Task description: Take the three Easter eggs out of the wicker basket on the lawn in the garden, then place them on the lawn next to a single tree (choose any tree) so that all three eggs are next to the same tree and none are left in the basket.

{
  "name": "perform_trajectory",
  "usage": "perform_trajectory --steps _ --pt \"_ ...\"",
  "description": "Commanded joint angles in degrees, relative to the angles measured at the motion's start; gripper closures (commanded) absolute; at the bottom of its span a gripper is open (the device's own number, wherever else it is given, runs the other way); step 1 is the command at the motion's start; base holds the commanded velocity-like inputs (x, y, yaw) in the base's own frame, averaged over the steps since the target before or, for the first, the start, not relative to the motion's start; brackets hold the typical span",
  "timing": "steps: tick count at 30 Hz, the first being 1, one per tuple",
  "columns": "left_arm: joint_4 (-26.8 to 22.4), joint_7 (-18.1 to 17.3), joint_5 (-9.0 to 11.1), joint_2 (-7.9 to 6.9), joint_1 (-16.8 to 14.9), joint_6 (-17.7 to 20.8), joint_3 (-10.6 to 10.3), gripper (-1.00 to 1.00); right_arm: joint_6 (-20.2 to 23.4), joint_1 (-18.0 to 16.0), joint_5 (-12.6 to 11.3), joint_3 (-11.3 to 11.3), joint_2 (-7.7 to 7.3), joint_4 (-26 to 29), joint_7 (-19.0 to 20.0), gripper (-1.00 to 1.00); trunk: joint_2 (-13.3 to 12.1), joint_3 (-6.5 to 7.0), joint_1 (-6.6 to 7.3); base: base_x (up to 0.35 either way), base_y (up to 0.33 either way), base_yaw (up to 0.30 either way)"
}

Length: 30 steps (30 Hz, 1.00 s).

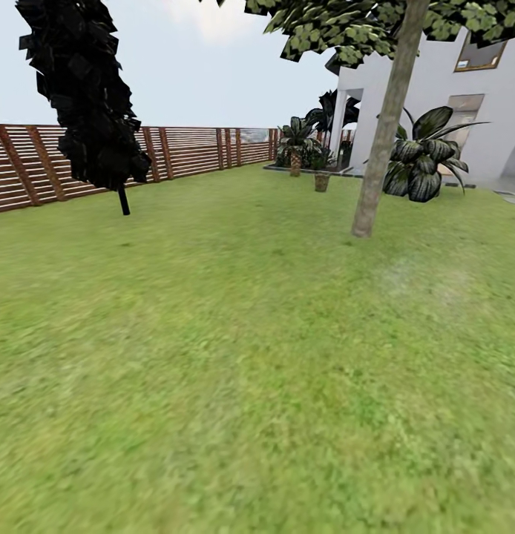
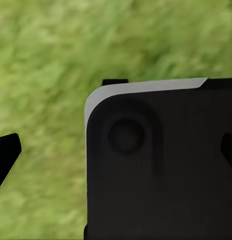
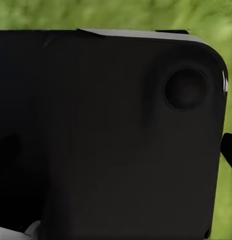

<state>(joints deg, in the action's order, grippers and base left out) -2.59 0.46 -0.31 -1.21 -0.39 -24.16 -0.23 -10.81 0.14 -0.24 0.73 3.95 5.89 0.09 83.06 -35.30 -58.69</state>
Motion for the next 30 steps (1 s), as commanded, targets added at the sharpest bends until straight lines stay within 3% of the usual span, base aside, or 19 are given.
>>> perform_trajectory --steps 1,30 --pt "0.04 0.05 -0.04 -0.01 -0.03 -0.19 -0.03 -1.00 -0.10 0.02 -0.03 0.06 0.00 0.06 0.01 -1.00 0.02 -0.04 -0.03 0.329 0.000 0.000" --pt "0.04 0.06 -0.04 -0.02 -0.02 -0.19 -0.03 -1.00 -0.12 0.03 -0.03 0.16 0.09 -0.01 0.03 -1.00 0.02 -0.04 -0.03 0.329 0.000 0.000"
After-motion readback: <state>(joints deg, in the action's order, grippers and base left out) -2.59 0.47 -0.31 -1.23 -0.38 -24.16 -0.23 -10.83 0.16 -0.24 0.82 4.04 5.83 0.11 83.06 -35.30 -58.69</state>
